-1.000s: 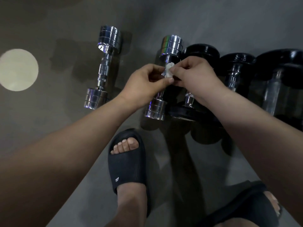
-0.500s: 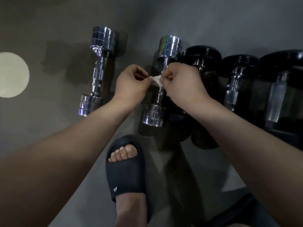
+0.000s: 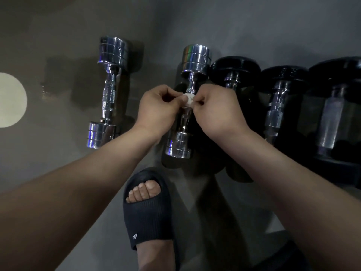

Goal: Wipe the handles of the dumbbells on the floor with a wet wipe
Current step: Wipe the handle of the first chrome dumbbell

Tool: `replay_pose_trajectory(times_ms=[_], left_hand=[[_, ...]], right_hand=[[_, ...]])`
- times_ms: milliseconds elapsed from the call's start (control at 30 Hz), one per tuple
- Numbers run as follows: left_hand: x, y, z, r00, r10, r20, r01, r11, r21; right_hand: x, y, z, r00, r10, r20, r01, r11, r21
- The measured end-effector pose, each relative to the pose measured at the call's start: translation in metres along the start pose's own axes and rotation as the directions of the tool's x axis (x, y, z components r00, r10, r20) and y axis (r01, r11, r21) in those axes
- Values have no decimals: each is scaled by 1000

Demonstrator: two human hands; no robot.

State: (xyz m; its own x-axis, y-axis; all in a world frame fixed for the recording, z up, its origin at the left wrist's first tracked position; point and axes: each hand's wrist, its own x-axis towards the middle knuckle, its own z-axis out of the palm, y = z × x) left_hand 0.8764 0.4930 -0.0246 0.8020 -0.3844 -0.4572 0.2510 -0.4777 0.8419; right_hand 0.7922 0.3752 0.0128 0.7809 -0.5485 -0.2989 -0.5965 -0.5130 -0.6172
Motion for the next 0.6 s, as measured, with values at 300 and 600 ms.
replay_pose_trajectory(times_ms=[300, 600], left_hand=[[31, 18, 12, 1000, 7, -30, -4, 997, 78], [25, 16, 3, 995, 43, 87, -66, 956, 285]], right_hand=[[21, -9, -4, 1000, -22, -13, 20, 987, -157], [21, 1, -8, 993, -110, 40, 115, 985, -126]])
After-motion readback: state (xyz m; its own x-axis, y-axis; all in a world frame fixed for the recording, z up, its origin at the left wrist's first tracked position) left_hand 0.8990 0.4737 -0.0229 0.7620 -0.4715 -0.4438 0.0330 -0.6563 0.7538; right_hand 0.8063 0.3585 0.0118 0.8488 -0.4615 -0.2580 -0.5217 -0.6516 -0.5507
